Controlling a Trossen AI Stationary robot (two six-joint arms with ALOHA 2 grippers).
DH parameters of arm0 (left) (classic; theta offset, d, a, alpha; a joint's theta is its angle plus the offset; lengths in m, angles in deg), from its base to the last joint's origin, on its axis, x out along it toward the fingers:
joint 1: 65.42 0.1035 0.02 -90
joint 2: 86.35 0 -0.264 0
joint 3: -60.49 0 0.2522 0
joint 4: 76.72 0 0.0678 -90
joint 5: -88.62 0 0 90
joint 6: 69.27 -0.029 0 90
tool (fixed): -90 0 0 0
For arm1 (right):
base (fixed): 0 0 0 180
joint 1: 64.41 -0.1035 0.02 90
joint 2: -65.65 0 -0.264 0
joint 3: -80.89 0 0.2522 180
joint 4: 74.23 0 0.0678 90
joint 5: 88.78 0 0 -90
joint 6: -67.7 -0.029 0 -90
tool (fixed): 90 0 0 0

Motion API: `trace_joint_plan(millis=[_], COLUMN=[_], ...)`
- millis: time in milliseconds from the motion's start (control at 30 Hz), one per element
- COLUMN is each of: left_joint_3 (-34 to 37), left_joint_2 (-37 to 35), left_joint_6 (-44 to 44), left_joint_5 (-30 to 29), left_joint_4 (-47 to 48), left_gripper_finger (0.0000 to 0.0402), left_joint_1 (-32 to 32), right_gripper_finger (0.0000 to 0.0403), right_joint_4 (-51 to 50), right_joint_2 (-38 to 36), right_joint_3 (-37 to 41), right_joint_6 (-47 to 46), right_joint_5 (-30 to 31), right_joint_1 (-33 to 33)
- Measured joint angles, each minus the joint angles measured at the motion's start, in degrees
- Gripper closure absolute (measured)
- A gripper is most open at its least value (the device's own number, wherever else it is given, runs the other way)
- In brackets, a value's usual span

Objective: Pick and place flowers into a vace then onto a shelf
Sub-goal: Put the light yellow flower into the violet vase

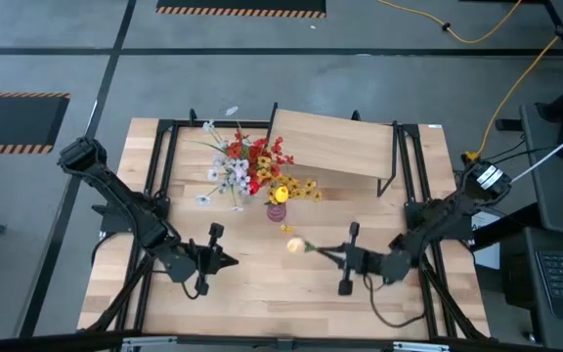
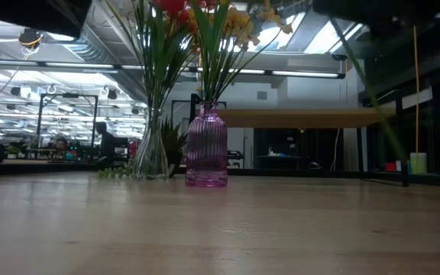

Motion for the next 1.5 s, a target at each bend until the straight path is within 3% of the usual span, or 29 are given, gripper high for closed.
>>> trace_joint_plan(millis=[133,233,467,567,767,1033,1300,1500], left_joint_3=[0.43,1.39,9.56,12.26,13.44,13.44,13.44,13.44], left_joint_2=[0.00,0.02,0.02,-0.03,-0.15,-0.15,-0.15,-0.17], left_joint_6=[-0.60,-0.70,-5.97,-6.73,-5.83,-5.71,-5.20,-5.19], left_joint_5=[1.09,3.03,11.63,11.38,6.18,5.70,2.63,2.60], left_joint_4=[0.03,-1.26,-21.74,-27.31,-28.21,-30.22,-30.33,-30.32], left_gripper_finger=[0.0400,0.0399,0.0400,0.0399,0.0400,0.0400,0.0401,0.0399], left_joint_1=[2.23,3.69,7.60,8.80,9.63,9.58,9.60,9.58], right_gripper_finger=[0.0403,0.0403,0.0403,0.0403,0.0403,0.0403,0.0403,0.0403], right_joint_4=[22.58,29.75,30.05,31.72,36.44,46.29,45.86,46.00], right_joint_2=[0.41,0.52,1.09,1.09,1.11,4.05,9.81,12.09], right_joint_3=[5.35,5.97,2.74,3.07,4.83,7.58,-0.13,-4.42], right_joint_6=[12.88,20.27,29.43,30.99,34.18,34.46,32.50,32.44], right_joint_5=[-5.98,-12.25,-19.77,-21.46,-32.96,-48.20,-53.62,-53.47], right_joint_1=[2.03,3.66,8.36,10.13,14.73,23.07,27.78,30.03])
